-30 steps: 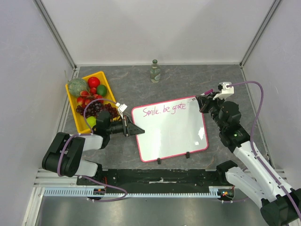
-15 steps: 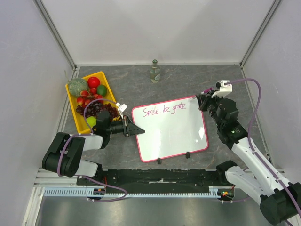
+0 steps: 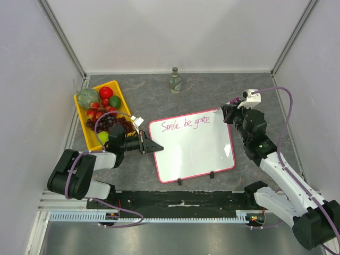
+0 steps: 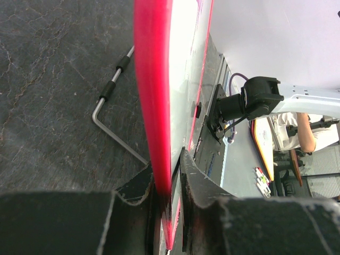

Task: Write a sentence on the whiteboard

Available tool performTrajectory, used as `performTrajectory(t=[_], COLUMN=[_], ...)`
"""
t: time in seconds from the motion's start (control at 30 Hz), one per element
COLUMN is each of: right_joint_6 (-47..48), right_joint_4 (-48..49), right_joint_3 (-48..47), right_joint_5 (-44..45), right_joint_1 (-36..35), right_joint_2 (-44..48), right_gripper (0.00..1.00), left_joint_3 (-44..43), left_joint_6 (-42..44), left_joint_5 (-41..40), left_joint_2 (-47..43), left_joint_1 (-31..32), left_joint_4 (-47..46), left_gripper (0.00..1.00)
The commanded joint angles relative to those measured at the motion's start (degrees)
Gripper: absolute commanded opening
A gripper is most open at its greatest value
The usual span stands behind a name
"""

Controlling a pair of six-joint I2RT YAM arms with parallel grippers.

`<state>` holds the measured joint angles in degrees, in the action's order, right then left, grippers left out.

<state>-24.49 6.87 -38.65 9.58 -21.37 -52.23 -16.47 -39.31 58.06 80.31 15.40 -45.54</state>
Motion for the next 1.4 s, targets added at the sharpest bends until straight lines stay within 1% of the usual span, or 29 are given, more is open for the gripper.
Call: performTrajectory(t=[0.0, 0.43, 1.37], right_joint_6=[-0.12, -0.03, -1.0], right_joint_4=[2.7, 2.0, -4.15], right_joint_3=[0.51, 2.18, 7.89], right_joint_5=[0.96, -2.9, -7.21], right_joint_1=[0.27, 0.27, 0.27], right_joint_2=[0.02, 0.11, 7.75], right_gripper=[0.0, 0.0, 0.0], left_joint_3=[1.18, 1.18, 1.09], left_joint_6=[6.09, 6.09, 6.09], left_joint_5=[-2.69, -2.87, -2.96], left_joint_2=[0.46, 0.46, 0.55], left_joint_1=[0.86, 0.86, 0.95], left_joint_4=[1.68, 1.68, 1.68], left_gripper=[0.02, 0.02, 0.02])
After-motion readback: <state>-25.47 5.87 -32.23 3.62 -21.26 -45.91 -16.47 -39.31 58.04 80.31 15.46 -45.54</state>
